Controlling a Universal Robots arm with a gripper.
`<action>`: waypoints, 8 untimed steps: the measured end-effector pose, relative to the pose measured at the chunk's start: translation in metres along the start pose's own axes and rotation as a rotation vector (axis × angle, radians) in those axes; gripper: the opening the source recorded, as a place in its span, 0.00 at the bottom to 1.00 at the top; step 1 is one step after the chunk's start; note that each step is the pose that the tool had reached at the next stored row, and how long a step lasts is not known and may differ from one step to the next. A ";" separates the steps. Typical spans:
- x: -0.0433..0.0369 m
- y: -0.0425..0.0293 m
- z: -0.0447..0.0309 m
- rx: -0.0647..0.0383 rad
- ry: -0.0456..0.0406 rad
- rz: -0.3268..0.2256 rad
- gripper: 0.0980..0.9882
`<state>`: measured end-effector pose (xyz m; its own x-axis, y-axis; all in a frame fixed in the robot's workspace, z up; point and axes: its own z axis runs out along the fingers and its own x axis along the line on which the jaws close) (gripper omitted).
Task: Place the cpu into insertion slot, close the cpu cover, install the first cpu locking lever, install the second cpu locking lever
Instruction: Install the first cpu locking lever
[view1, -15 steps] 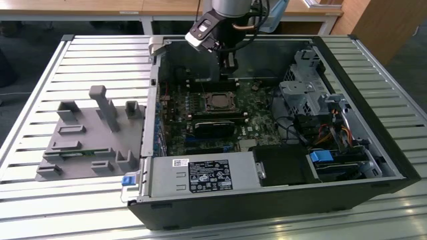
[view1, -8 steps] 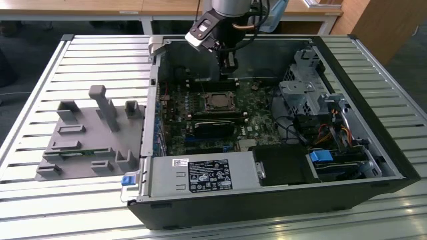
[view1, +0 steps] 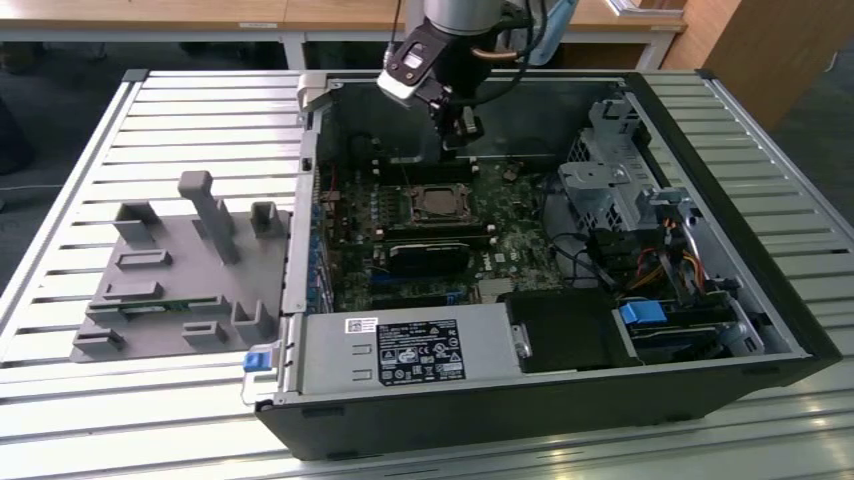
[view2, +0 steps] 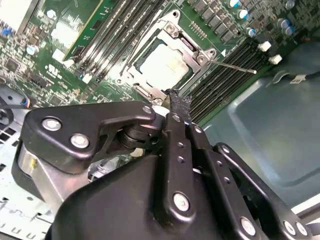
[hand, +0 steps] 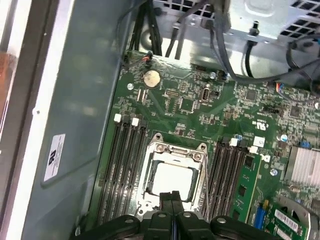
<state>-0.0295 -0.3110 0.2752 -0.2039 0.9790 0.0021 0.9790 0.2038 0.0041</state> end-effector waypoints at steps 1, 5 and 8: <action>0.0000 0.0000 0.0000 0.000 0.0001 -0.009 0.01; 0.0000 0.0000 0.0003 0.000 0.0004 -0.073 0.01; 0.0000 0.0000 0.0008 0.000 0.0006 -0.128 0.01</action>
<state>-0.0295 -0.3109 0.2744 -0.3276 0.9448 0.0022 0.9448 0.3276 0.0042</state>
